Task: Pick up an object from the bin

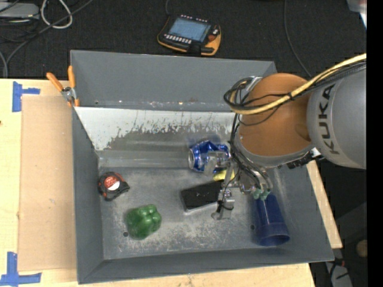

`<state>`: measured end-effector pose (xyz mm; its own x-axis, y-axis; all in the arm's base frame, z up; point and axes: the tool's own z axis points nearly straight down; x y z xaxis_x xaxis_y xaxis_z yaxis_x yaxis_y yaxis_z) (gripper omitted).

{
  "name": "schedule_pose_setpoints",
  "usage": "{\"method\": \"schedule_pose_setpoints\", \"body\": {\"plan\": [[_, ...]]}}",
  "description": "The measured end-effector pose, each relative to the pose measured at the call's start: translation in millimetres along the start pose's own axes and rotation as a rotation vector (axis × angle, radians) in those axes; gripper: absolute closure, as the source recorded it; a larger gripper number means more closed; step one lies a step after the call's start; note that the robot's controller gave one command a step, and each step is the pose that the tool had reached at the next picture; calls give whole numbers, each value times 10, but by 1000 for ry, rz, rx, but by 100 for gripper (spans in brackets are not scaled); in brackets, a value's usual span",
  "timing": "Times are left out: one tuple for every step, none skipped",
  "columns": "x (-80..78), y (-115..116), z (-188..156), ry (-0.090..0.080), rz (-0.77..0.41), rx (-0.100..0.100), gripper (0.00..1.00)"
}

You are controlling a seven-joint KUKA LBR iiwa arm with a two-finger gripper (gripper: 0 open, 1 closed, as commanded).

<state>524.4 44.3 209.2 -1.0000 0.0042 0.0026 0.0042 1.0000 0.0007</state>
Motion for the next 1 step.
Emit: {"method": "schedule_pose_setpoints", "body": {"plan": [[0, 0, 0, 0, 0, 0, 0]]}}
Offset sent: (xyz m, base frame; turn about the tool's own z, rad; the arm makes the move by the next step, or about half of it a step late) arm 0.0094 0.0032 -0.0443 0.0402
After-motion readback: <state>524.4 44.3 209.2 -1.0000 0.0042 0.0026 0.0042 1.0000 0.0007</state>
